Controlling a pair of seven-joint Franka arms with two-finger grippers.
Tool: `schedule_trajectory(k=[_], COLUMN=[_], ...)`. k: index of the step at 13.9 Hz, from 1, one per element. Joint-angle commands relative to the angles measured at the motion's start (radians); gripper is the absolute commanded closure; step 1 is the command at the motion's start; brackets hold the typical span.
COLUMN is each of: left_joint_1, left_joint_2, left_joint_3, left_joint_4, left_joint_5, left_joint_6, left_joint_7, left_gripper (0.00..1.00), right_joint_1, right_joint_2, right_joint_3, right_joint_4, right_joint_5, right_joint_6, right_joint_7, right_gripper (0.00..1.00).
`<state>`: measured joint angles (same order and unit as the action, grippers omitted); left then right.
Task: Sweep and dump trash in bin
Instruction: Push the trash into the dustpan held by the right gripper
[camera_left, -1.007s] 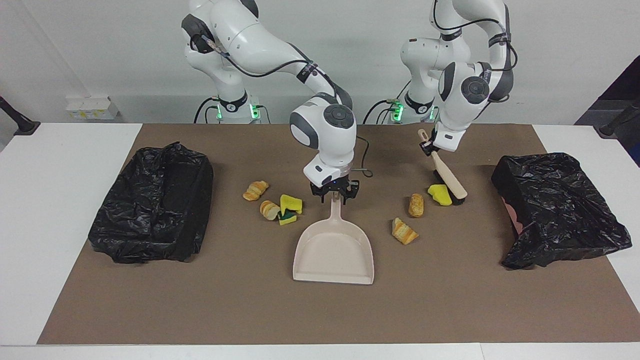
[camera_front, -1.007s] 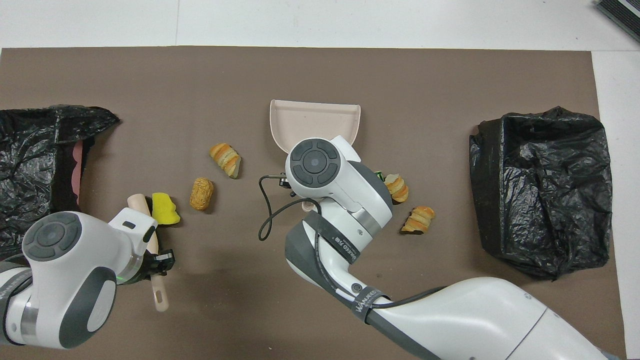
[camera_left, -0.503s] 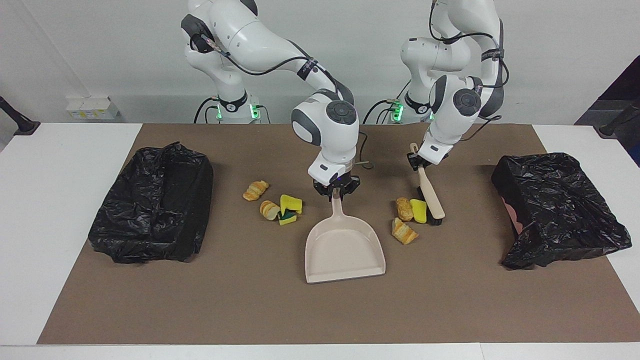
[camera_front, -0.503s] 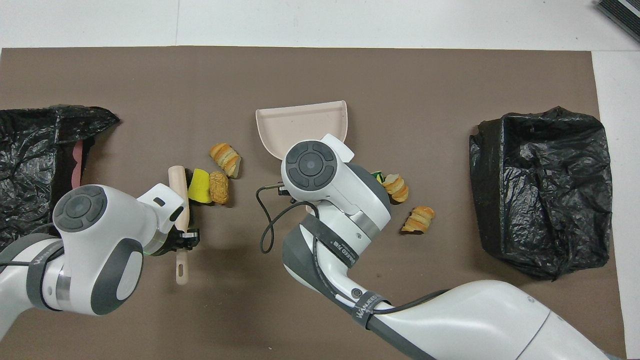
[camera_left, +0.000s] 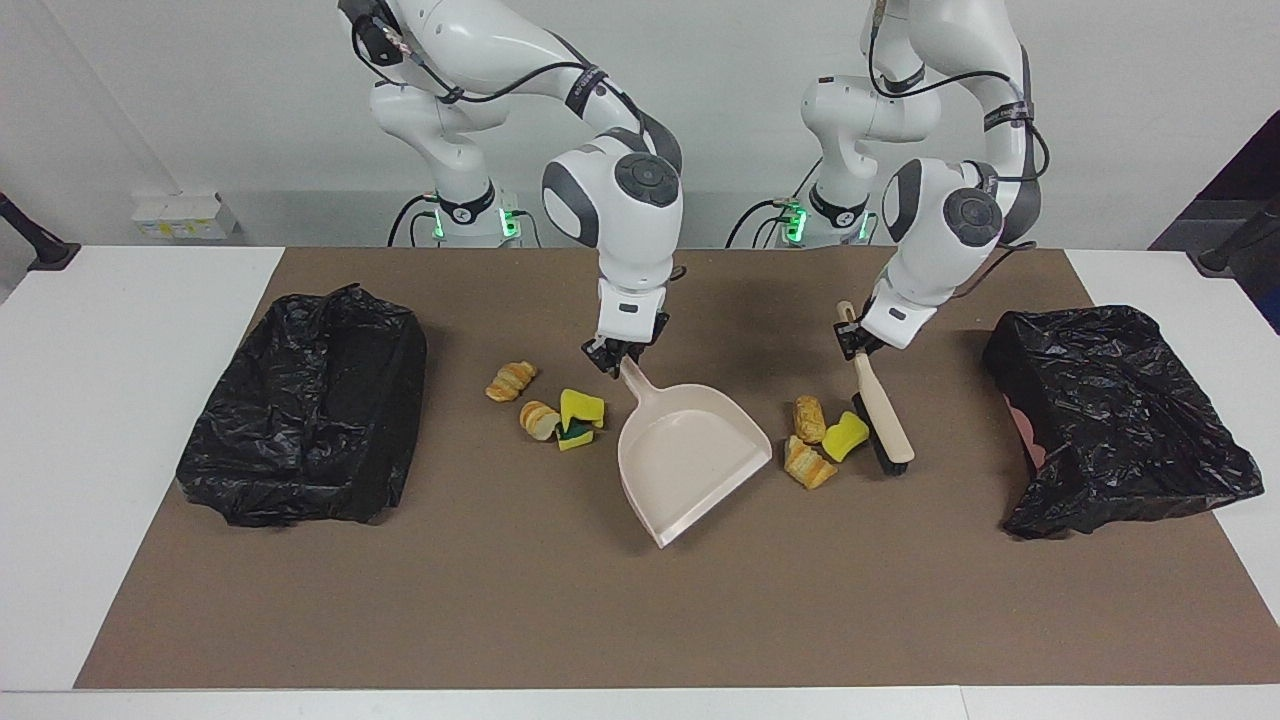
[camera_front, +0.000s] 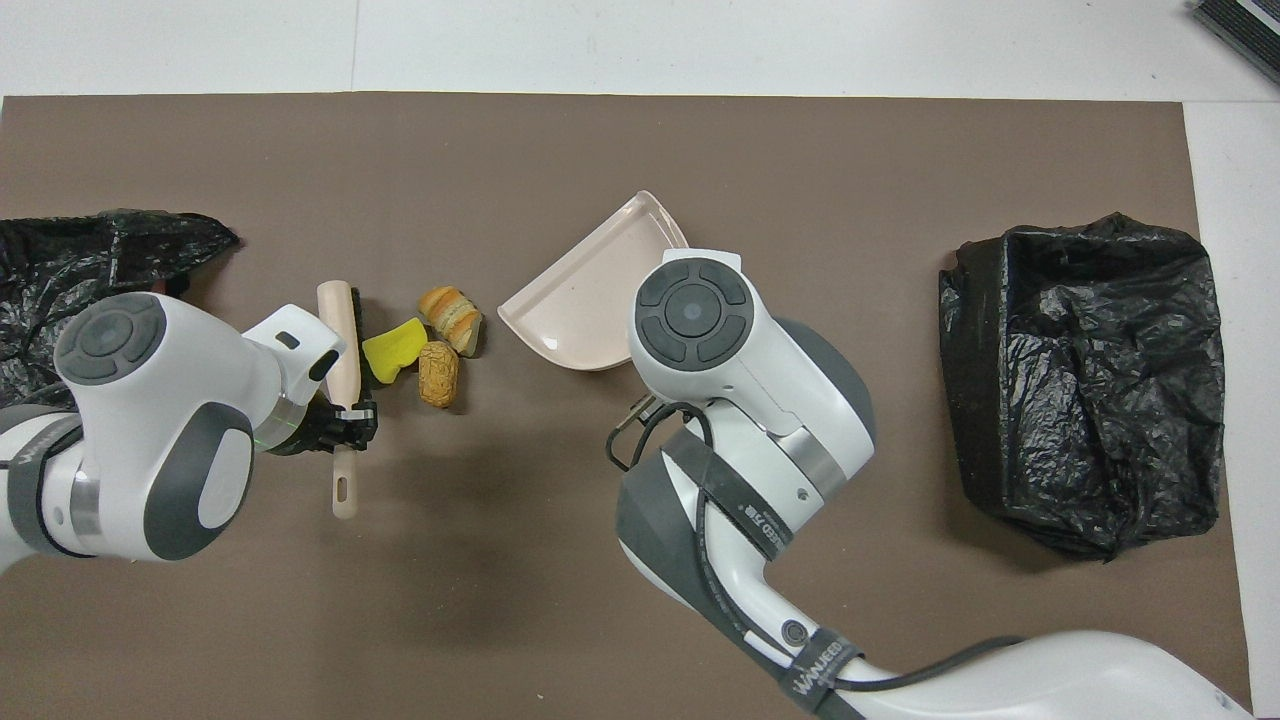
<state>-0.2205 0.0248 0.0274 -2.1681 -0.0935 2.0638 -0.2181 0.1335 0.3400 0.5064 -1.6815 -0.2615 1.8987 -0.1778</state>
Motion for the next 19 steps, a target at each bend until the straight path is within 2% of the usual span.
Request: schedule_trajectory(k=[1, 3, 4, 7, 12, 19], left_joint_1=[0.071, 0.073, 0.063, 0.058, -0.049, -0.235], left_joint_2=[0.029, 0.040, 0.076, 0.087, 0.070, 0.053], left_joint_3=[-0.004, -0.004, -0.004, -0.014, -0.015, -0.018], left_joint_4=[0.028, 0.033, 0.037, 0.040, 0.025, 0.045], left_joint_5=[-0.002, 0.000, 0.000, 0.002, 0.000, -0.011], left_joint_6=[0.004, 0.013, 0.031, 0.045, 0.024, -0.088], left_joint_7=[0.142, 0.186, 0.200, 0.273, 0.345, 0.356], left_gripper=[1.00, 1.00, 1.00, 1.00, 1.00, 1.00], right_joint_1=[-0.020, -0.006, -0.006, 0.014, 0.026, 0.025], right_joint_2=[-0.012, 0.001, 0.004, 0.036, 0.044, 0.044], right_joint_3=[0.018, 0.020, 0.021, 0.037, 0.043, 0.041], right_joint_4=[-0.056, -0.099, -0.113, -0.112, -0.112, -0.112], right_joint_5=[0.015, 0.015, 0.013, 0.011, 0.013, 0.013], right_joint_6=[0.034, 0.110, 0.138, 0.157, 0.175, 0.165], right_joint_7=[-0.152, -0.115, -0.114, -0.112, -0.065, -0.054], right_gripper=[1.00, 1.00, 1.00, 1.00, 1.00, 1.00])
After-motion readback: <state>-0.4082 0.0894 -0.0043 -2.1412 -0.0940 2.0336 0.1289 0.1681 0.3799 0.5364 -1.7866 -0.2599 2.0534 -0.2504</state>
